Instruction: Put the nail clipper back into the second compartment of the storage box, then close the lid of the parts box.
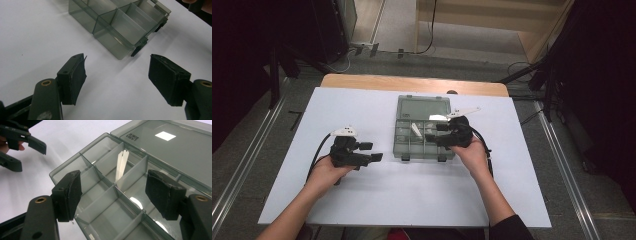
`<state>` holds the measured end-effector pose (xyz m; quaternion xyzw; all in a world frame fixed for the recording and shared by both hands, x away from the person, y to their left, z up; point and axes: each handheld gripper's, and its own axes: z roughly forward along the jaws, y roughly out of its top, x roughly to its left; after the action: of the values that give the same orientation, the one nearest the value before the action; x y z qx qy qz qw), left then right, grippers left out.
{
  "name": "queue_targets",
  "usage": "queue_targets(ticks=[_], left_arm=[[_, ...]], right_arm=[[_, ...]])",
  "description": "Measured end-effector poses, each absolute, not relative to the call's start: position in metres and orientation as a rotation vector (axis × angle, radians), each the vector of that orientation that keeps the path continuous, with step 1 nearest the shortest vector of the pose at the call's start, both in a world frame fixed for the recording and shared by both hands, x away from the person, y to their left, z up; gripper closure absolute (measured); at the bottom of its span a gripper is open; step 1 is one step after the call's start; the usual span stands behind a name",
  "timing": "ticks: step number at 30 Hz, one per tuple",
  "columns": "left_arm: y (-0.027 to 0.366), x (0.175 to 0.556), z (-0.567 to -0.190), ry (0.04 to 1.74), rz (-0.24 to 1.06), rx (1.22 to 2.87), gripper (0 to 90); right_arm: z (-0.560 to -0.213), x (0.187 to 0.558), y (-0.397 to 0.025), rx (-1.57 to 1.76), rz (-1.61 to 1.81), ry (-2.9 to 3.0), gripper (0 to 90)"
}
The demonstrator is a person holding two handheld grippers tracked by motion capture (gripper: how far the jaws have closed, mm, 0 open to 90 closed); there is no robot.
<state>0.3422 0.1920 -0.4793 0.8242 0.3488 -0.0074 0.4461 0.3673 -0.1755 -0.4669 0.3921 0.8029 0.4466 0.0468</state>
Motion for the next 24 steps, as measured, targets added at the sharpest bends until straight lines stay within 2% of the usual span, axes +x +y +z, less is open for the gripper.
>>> queue_targets(ticks=[24], left_arm=[[0.157, 0.369, -0.473, 0.845, 0.006, 2.063, 29.5]], right_arm=[[-0.469, 0.368, -0.207, 1.296, 1.327, 2.409, 29.9]])
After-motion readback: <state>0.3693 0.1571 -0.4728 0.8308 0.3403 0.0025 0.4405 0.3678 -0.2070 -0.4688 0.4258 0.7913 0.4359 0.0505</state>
